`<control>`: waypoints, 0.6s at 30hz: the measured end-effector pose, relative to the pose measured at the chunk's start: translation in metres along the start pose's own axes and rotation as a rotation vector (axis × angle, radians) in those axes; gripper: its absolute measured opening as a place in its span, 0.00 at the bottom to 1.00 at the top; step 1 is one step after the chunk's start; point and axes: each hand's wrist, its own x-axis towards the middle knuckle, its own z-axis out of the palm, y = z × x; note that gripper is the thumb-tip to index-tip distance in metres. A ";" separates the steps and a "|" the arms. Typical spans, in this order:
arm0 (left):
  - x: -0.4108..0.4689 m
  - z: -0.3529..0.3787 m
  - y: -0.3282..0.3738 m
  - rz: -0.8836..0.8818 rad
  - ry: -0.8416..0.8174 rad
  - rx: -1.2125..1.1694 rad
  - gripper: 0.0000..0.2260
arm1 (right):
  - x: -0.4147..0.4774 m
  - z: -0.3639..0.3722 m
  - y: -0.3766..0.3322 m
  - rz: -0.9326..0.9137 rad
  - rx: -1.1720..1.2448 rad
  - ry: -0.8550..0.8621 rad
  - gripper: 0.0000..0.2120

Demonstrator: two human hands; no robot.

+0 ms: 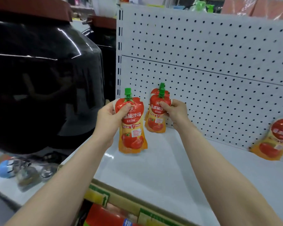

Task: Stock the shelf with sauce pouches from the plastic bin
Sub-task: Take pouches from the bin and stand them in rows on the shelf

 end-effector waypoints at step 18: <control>0.033 0.022 -0.016 -0.060 -0.178 -0.023 0.06 | -0.065 -0.002 -0.022 -0.117 -0.131 -0.162 0.10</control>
